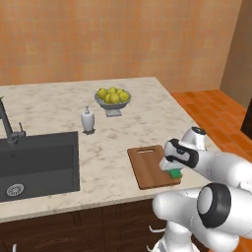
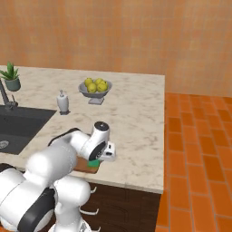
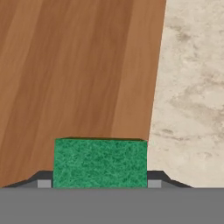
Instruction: Pick up the sponge from the counter and clean the cutting board by briefly scrubbing or pressing down on the cutting board. Once finished, release the sponge.
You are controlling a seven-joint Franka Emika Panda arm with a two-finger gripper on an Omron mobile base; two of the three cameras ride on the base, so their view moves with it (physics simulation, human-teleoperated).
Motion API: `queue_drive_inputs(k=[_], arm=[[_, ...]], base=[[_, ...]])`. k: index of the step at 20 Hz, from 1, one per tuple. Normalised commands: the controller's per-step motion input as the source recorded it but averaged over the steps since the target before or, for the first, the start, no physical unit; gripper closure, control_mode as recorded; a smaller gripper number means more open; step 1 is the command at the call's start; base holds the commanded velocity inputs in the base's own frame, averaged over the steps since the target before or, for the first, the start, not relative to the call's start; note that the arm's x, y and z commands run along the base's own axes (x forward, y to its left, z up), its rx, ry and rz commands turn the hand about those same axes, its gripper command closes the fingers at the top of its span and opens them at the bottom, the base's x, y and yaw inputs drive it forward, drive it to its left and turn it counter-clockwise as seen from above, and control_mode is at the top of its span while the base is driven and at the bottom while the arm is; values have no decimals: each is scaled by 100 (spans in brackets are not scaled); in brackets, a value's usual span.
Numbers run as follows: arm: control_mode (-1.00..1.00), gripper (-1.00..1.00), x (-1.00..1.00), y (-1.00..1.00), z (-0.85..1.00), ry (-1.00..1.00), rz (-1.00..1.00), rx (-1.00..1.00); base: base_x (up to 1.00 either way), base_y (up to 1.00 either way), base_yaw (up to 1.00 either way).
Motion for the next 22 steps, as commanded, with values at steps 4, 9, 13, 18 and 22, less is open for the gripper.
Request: queue_drive_inputs(k=[4,9,13,18,22], arm=[[-100,100,-6,27,-53,0,0,5],[-100,100,0,21,-45,-1,0,0],[-100,100,0,18,-40,-8,0,0],[-100,100,23,11,-9,-5,-2,0],[-100,100,58,0,0,0,0,0]], base=[[0,0,0],[0,0,0],[0,0,0],[0,0,0],[0,0,0]])
